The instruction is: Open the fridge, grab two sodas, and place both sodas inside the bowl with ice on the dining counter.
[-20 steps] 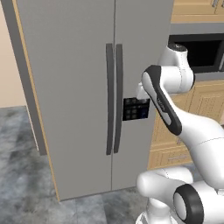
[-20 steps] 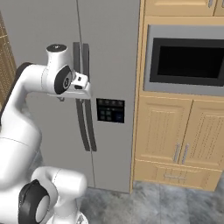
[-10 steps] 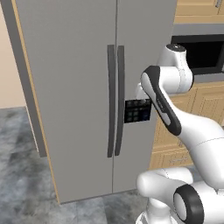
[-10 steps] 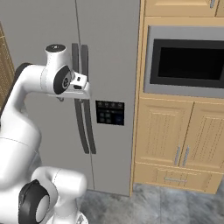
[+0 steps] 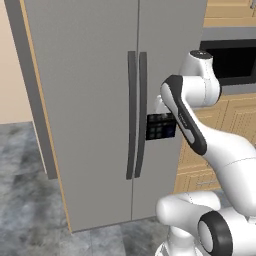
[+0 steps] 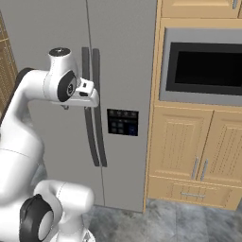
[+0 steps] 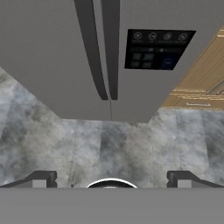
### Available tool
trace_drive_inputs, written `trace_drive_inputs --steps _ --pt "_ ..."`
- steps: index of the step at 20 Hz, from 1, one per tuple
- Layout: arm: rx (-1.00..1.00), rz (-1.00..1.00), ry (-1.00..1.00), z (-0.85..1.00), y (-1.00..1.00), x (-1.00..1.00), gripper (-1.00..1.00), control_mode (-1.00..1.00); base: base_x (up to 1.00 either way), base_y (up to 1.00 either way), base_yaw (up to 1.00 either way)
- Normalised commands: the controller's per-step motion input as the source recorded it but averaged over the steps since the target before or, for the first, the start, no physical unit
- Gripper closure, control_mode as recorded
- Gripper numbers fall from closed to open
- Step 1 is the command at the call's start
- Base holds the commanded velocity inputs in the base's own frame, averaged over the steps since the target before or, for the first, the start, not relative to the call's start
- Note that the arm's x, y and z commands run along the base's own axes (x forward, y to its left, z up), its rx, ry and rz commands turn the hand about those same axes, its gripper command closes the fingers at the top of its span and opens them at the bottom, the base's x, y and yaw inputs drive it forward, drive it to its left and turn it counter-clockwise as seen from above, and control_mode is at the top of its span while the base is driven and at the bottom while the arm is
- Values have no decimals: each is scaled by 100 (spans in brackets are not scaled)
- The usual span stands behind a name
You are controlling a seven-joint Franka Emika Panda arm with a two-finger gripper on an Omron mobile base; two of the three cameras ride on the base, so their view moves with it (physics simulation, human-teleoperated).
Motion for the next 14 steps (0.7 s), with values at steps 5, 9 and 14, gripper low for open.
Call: trace_drive_inputs --steps 5,9,14 --pt "0 0 0 0 0 0 -100 100 2 5 0" --pt "-1 0 -8 -27 0 35 -100 -100 0 0 0" --pt "-3 0 -19 -23 0 57 -100 -100 0 0 0"
